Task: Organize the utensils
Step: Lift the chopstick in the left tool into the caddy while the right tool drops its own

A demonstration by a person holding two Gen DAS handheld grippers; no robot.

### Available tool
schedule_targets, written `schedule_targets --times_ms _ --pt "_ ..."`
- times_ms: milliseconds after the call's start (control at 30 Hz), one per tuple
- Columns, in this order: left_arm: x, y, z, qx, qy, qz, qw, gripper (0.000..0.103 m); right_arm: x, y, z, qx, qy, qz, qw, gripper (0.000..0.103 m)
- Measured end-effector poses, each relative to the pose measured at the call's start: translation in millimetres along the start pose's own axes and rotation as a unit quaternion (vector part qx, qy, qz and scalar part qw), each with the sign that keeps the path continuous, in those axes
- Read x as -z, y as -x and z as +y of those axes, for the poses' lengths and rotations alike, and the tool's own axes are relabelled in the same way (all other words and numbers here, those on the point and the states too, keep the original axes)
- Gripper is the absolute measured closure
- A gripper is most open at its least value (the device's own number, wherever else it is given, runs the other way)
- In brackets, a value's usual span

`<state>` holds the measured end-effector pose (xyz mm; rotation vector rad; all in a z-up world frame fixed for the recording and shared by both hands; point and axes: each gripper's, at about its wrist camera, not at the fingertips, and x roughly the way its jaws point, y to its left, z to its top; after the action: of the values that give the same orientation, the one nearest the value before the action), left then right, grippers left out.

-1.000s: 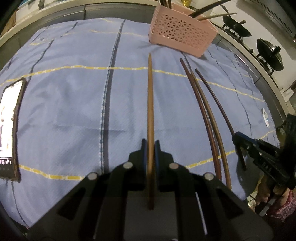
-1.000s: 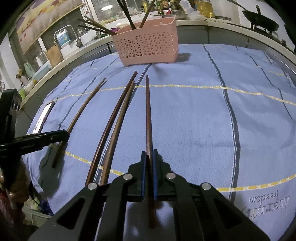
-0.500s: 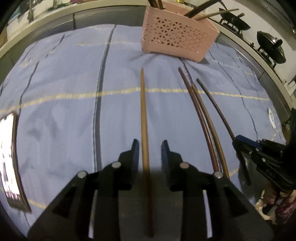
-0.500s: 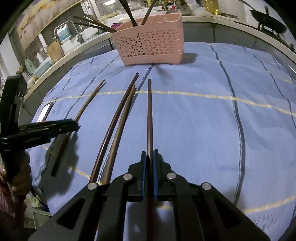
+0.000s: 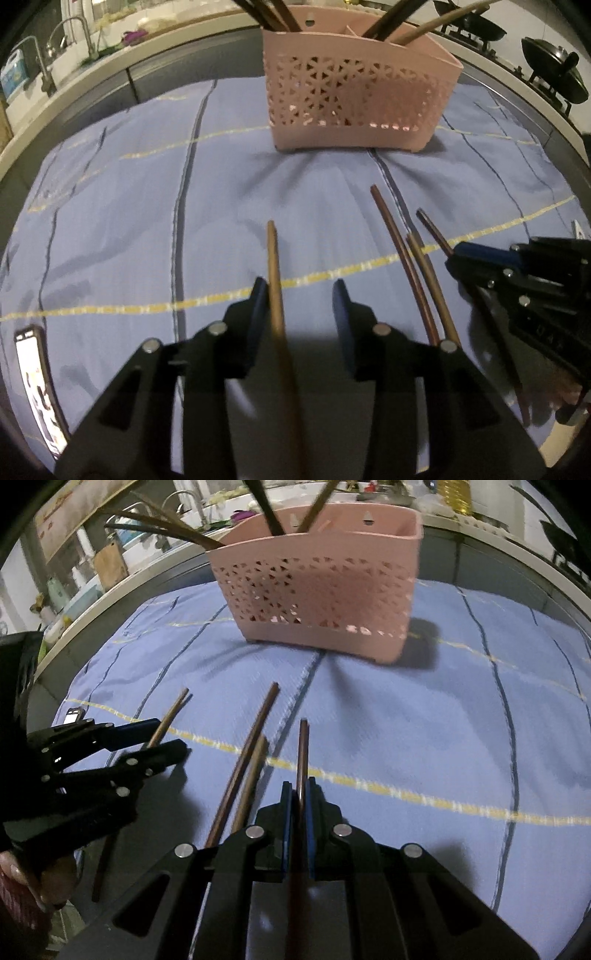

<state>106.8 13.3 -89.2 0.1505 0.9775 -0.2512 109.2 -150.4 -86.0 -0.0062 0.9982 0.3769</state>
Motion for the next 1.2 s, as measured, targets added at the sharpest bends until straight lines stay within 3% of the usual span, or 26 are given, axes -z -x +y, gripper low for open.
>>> schedule_targets --times_ms 33,100,133,267,367,600,733,900,1033,1200 --pt "0 0 0 -0.002 0.000 -0.003 1.0000 0.068 -2 -2 1 0.001 0.008 -0.003 1.000 0.095" --pt "-2 0 0 -0.008 0.002 -0.007 0.9999 0.078 -3 -3 1 0.007 0.010 -0.007 1.000 0.098" --pt "-3 0 2 -0.004 0.005 -0.005 1.0000 0.098 -3 -2 1 0.007 0.007 -0.007 1.000 0.098" --pt "-2 12 12 0.008 0.027 -0.011 0.9995 0.098 -1 12 -3 -0.004 -0.012 -0.029 0.999 0.098" --pt "-1 29 15 0.022 0.033 -0.030 0.9988 0.098 0 41 -4 -0.014 -0.014 -0.075 0.997 0.098" --pt "-4 94 14 0.063 0.038 -0.104 0.9919 0.098 0 112 7 -0.031 -0.002 -0.191 0.981 0.098" --pt "-4 127 6 0.080 0.036 -0.142 0.9860 0.098 4 136 13 -0.040 -0.005 -0.237 0.971 0.098" --pt "2 152 7 0.093 0.032 -0.169 0.9807 0.098 6 143 17 -0.038 -0.001 -0.249 0.968 0.098" --pt "-1 144 9 0.079 0.025 -0.154 0.9847 0.098 5 141 23 -0.031 -0.001 -0.235 0.972 0.098" --pt "-13 164 15 0.092 0.026 -0.176 0.9798 0.098 -3 161 33 -0.038 0.009 -0.264 0.964 0.098"
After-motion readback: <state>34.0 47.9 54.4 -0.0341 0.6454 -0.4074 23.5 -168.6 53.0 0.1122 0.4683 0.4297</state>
